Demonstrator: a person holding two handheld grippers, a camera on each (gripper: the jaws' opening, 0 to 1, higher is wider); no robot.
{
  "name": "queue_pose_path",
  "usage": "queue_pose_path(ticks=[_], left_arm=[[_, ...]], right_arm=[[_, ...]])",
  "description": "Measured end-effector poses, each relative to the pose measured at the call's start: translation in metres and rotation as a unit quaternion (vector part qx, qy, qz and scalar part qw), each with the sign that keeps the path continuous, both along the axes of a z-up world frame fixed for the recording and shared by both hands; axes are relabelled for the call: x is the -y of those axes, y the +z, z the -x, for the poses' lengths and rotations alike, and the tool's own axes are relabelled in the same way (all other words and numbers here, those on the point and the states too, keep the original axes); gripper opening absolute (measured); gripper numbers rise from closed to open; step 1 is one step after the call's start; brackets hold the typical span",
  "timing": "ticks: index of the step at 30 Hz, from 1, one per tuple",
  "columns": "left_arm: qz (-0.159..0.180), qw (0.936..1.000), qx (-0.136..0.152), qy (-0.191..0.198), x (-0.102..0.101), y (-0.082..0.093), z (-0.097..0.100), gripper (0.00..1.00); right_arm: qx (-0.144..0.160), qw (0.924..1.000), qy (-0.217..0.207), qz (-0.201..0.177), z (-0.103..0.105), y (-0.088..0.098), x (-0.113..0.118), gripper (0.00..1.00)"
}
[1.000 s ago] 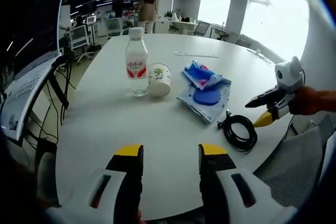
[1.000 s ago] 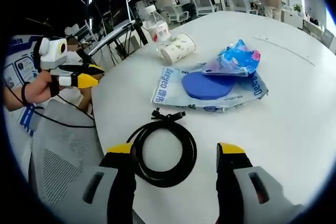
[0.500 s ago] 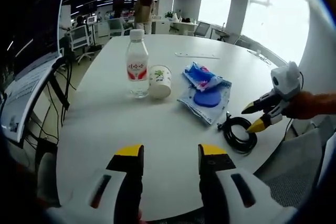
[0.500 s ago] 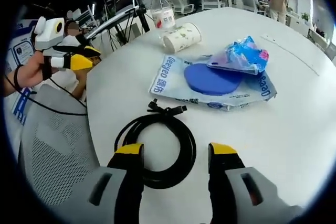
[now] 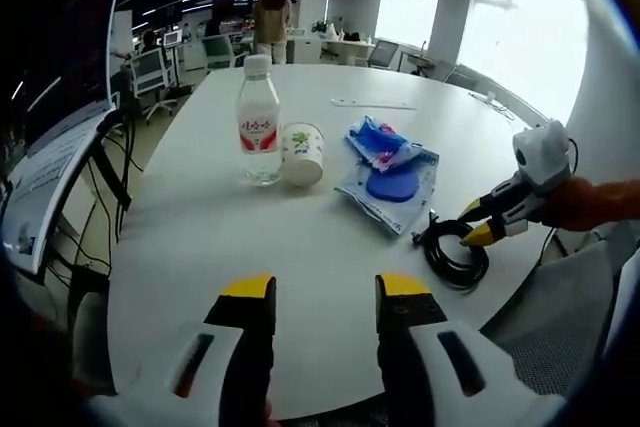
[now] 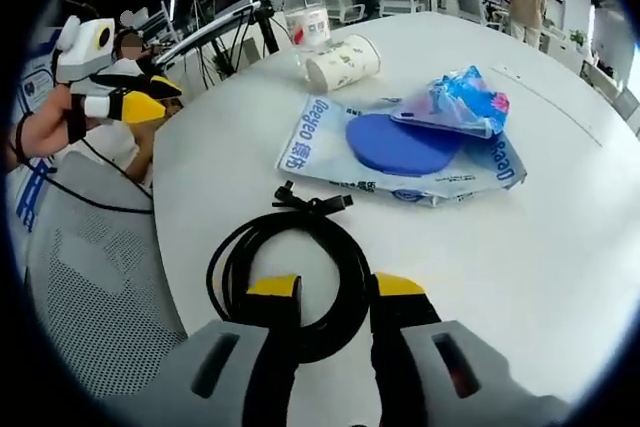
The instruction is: Arrange the tabletop items into an orderly group along one side of the table until the central work area is clear of visible clutter.
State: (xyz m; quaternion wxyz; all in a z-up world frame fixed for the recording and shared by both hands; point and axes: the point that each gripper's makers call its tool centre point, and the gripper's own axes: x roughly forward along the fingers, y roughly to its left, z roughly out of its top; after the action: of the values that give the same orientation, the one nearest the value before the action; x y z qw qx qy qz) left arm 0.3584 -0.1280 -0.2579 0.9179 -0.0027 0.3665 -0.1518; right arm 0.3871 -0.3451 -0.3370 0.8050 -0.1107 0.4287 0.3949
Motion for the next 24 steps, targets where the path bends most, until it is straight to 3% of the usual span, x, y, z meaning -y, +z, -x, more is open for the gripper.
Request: queue_pose_path(ticks=[6,24], left_arm=[[0.001,1.0,0.004,-0.001,0.0003,0.002,0.0,0.39],[-0.003,1.0,0.007,0.003,-0.0035,0.005,0.0076,0.38]], right_arm=[[0.015,0.9998,-0.013,0.009,-0.003,-0.0011,0.0069,0.05],[0.025,0.999,-0.038,0.004,0.0002,0.0006,0.0089,0.03]])
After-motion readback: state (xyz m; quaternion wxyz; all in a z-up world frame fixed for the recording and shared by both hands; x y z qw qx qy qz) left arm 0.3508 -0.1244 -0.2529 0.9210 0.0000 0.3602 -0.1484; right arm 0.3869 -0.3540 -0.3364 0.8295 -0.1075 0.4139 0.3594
